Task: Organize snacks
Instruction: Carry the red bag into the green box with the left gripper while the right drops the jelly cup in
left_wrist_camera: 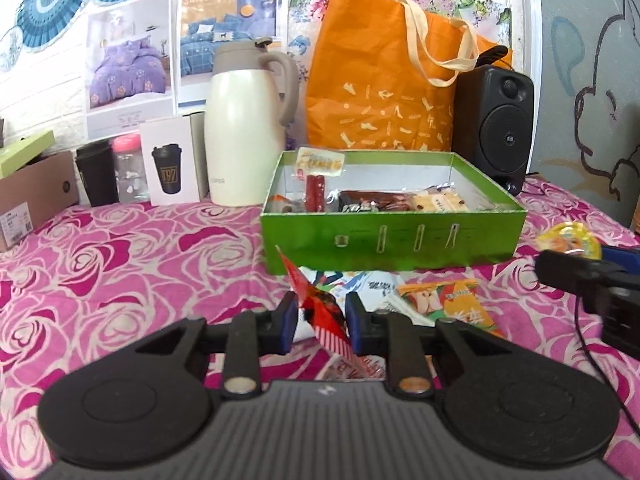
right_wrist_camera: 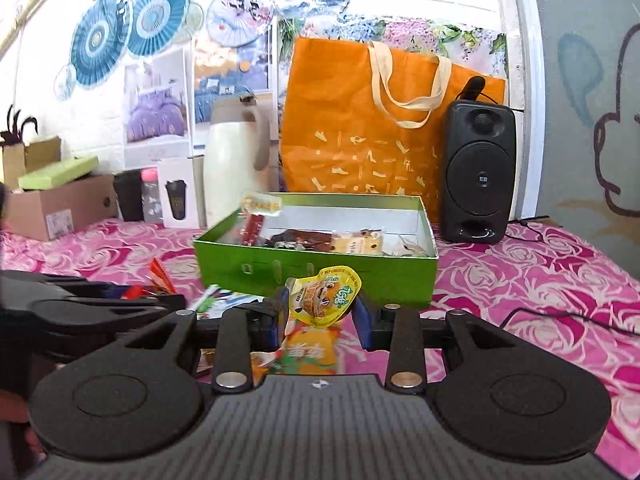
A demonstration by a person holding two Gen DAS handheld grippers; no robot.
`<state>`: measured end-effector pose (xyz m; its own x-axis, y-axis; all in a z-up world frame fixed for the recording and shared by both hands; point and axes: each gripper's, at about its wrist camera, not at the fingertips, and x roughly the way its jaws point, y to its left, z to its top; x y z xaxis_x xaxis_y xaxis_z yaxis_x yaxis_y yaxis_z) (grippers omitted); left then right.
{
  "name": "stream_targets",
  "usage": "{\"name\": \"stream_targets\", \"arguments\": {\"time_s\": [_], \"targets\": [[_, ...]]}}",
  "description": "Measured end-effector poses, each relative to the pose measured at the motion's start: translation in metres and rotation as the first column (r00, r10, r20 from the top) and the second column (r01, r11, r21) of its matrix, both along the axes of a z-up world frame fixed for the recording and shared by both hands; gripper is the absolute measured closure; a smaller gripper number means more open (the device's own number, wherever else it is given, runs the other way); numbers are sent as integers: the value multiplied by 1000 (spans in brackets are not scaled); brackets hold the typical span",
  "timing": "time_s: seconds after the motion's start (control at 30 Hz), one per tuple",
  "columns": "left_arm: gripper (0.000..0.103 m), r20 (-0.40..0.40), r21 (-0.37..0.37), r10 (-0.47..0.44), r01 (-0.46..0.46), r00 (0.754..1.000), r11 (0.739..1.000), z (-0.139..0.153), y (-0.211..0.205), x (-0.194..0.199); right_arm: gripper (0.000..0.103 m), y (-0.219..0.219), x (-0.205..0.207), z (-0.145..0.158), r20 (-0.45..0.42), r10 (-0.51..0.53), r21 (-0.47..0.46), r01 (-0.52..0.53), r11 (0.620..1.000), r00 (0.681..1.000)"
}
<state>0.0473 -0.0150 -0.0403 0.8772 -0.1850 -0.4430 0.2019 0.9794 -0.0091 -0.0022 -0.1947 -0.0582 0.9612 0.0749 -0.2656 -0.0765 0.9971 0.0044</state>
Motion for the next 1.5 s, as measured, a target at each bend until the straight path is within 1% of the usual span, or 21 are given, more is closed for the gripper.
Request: {"name": "stream_targets", "arguments": {"time_s": [0.1, 0.23, 0.3, 0.37, 0.5, 0.67, 0.83, 1.03, 1.23, 1.5], "targets": [[82, 4, 0, -1, 1, 1000, 1000, -1, 2, -4, 43, 4, -6, -2, -6, 8, -6, -8, 1000, 1000], [83, 6, -35, 8, -8, 1000, 999, -2, 9, -8, 43, 4, -11, -3, -14, 4, 17, -4, 1000, 1000], [83, 15, -55, 19, -18, 1000, 998, 2, 15, -13, 43, 4, -14, -3, -12, 0, 18, 0, 1000, 1000], [83, 38, -50, 26, -24, 999, 998, 10, 18, -16, 43, 5, -16, -3, -9, -1, 22, 1, 1000, 1000], [83, 54, -72, 26, -22, 998, 997, 23, 22, -18, 43, 8, -17, -2, -4, 17, 37, -17, 999, 1000], [83, 59, -51, 41, -38, 997, 998, 26, 18, -17, 42, 8, -19, -2, -1, 25, 58, -25, 998, 1000], [83, 62, -26, 54, -53, 997, 998, 27, 16, -17, 42, 5, -19, -2, -2, 12, 90, -11, 996, 1000], [83, 118, 6, 29, -30, 993, 1000, 44, 6, -13, 42, 3, -14, 10, 31, 12, 67, -14, 998, 999], [83, 166, 11, 17, -19, 986, 1000, 61, -3, -9, 41, 2, -14, 24, 79, 22, 51, -26, 998, 997], [83, 157, 3, 23, -24, 987, 1000, 61, -2, -6, 41, 4, -14, 20, 66, 47, 68, -52, 996, 997]]}}
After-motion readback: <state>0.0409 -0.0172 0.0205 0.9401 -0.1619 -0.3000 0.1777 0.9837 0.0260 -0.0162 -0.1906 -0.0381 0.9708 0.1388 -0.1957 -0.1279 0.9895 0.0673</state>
